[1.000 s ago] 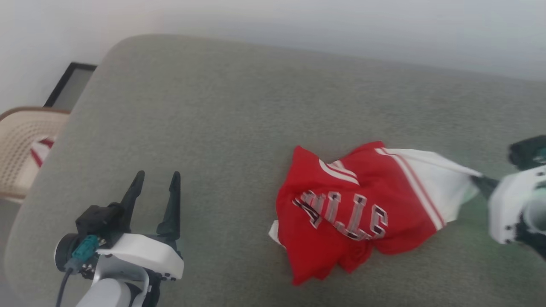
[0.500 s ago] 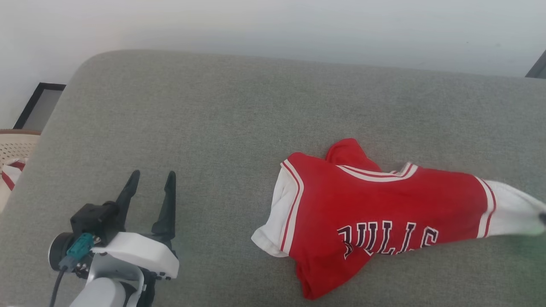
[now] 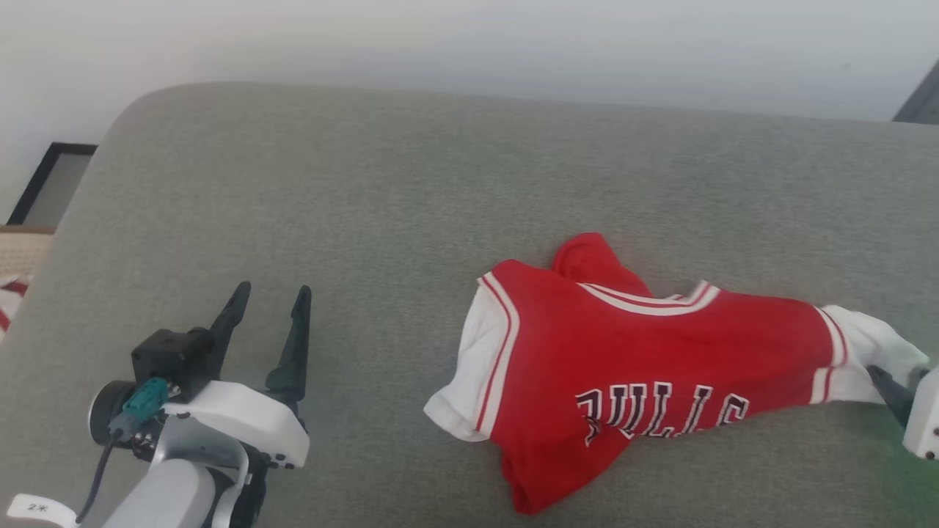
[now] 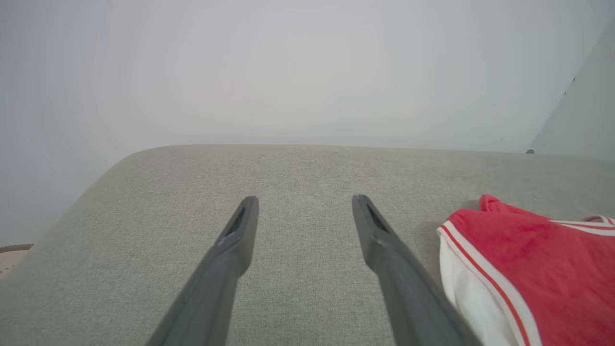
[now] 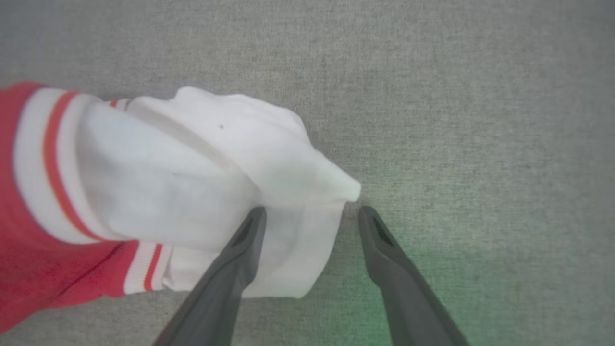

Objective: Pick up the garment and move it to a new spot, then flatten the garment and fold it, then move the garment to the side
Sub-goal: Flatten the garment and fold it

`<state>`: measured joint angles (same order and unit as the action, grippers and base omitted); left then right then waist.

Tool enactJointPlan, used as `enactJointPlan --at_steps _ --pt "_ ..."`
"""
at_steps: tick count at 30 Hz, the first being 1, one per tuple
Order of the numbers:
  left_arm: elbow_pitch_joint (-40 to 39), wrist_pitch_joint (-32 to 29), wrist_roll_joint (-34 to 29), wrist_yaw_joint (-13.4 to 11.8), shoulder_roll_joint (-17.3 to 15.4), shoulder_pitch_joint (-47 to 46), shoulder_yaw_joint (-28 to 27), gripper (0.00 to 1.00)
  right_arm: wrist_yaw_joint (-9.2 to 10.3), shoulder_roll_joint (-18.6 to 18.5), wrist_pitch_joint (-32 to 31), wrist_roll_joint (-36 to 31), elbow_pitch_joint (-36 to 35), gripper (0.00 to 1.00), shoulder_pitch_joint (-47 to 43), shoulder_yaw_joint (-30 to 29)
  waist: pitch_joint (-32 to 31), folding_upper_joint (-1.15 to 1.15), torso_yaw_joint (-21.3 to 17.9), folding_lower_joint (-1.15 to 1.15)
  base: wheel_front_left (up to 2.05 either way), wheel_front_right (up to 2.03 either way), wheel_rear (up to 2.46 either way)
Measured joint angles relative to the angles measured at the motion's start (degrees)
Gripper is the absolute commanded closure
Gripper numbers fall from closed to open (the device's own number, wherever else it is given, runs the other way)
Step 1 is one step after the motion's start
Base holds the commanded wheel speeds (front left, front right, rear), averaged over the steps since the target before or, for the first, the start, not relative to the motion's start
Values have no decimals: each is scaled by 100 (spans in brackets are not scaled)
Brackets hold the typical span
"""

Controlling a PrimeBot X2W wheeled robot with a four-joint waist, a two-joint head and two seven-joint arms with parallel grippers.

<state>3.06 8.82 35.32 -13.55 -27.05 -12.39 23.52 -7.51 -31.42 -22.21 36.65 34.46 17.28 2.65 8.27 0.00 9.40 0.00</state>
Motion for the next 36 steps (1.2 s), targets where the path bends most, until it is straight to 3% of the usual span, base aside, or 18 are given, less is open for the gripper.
enactJointPlan --at_steps 8,13,27,36 --pt "12 -277 20 118 -131 -142 84 0 2 -156 486 7 -380 0 171 215 -86 0 -271 0 0 0 0" --pt "-107 -762 73 183 -220 -224 258 0 2 -188 1416 -176 -1044 0 214 114 -144 0 -607 0 0 0 0" --pt "249 -2416 509 450 -234 -647 791 0 2 559 2824 -1174 -2236 0 50 -777 72 0 -1394 0 0 0 0" --pt "1001 -2970 556 519 -130 -1066 1004 0 2 893 2993 -1355 -2465 0 -180 -877 320 0 -1760 0 0 0 0"
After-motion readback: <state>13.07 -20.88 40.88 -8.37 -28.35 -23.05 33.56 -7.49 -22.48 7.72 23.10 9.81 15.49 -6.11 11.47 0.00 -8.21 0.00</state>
